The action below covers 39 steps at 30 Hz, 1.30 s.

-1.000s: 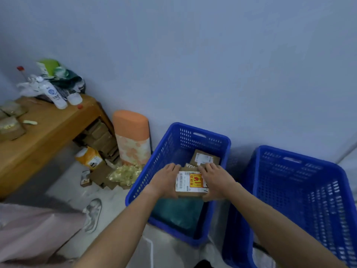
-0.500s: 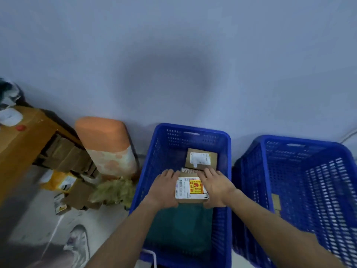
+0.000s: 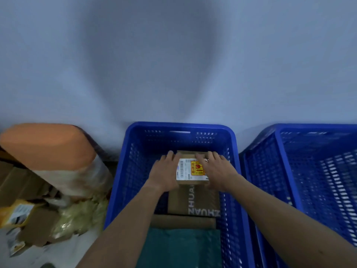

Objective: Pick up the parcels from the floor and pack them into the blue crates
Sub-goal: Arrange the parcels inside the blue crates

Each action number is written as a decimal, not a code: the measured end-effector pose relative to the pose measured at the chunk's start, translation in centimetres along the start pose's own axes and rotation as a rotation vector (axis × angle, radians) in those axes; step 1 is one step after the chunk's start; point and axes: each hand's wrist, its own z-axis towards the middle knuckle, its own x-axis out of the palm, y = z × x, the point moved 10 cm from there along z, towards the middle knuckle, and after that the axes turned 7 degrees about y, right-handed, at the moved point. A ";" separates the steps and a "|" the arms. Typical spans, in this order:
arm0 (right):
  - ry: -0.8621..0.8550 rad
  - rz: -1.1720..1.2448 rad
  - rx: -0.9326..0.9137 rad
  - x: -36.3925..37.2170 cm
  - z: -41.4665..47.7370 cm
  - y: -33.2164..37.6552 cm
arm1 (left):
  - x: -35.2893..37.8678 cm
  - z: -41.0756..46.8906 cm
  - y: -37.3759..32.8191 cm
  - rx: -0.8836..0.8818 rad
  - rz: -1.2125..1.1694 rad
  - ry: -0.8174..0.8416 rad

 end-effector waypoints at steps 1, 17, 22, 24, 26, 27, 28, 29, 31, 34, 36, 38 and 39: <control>-0.002 -0.003 0.014 0.7 1.3 -0.7 | 0.8 1.6 0.1 0.000 0.004 0.007; 0.056 -0.092 0.168 7.2 10.0 -5.3 | 7.7 12.1 1.1 -0.057 0.062 0.084; 0.063 -0.073 0.173 7.3 9.3 -5.8 | 6.2 11.2 -0.5 -0.100 0.252 0.059; 0.084 -0.054 0.162 7.5 8.5 -5.4 | 6.2 10.3 -0.7 -0.120 0.295 0.103; 0.103 -0.037 0.154 7.3 7.3 -4.9 | 5.8 9.2 -0.9 -0.129 0.309 0.121; 0.108 -0.022 0.149 6.9 6.6 -4.6 | 5.6 8.5 -0.9 -0.134 0.296 0.132; 0.108 -0.002 0.146 6.5 5.7 -4.4 | 5.1 7.7 -0.9 -0.140 0.270 0.141; 0.110 0.025 0.142 5.9 4.7 -4.2 | 4.6 6.9 -1.0 -0.145 0.241 0.147; 0.123 0.080 0.132 4.7 2.4 -3.7 | 3.0 5.0 -1.4 -0.142 0.198 0.146; 0.151 0.140 0.129 2.6 -1.4 -3.3 | 0.6 1.9 -2.5 -0.117 0.174 0.180; 0.173 0.205 0.133 1.2 -4.4 -3.1 | -1.2 -0.5 -3.7 -0.111 0.152 0.215; 0.174 0.255 0.130 -0.3 -7.6 -3.0 | -3.7 -2.9 -5.1 -0.109 0.136 0.195; 0.170 0.270 0.129 -1.2 -9.3 -3.1 | -4.9 -4.2 -5.9 -0.111 0.130 0.178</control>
